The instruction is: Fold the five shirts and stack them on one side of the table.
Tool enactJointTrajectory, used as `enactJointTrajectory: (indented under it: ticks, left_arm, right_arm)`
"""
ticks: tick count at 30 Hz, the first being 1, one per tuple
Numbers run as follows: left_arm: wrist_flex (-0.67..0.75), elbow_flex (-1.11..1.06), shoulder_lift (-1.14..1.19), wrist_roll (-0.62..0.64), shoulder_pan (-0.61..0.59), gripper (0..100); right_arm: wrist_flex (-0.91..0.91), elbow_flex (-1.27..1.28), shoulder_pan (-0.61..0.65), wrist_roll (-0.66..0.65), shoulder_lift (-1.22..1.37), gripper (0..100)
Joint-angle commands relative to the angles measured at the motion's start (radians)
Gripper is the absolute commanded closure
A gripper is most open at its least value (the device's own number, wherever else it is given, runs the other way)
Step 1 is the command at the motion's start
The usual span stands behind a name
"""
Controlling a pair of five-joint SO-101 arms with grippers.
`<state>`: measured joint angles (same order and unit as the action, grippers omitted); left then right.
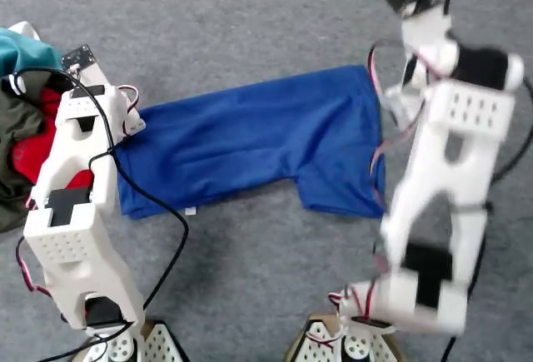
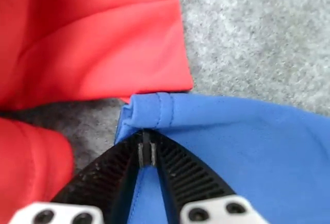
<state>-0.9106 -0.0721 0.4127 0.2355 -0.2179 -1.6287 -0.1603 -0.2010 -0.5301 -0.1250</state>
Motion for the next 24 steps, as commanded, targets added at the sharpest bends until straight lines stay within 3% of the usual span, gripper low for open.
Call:
enactJointTrajectory:
  ticks: [1,12,24]
  left_arm:
    - [-0.003,0.020,-0.001,-0.009,0.008,98]
    - [-0.002,0.037,-0.001,-0.009,0.011,98]
    - [0.011,0.032,-0.001,-0.037,0.021,98]
  right_arm:
    - [0.097,0.326,-0.010,-0.037,-0.183,99.5]
    - [0.379,0.634,-0.027,-0.044,-0.068,99.5]
    - [0.539,0.657,-0.143,-0.157,0.194,99.5]
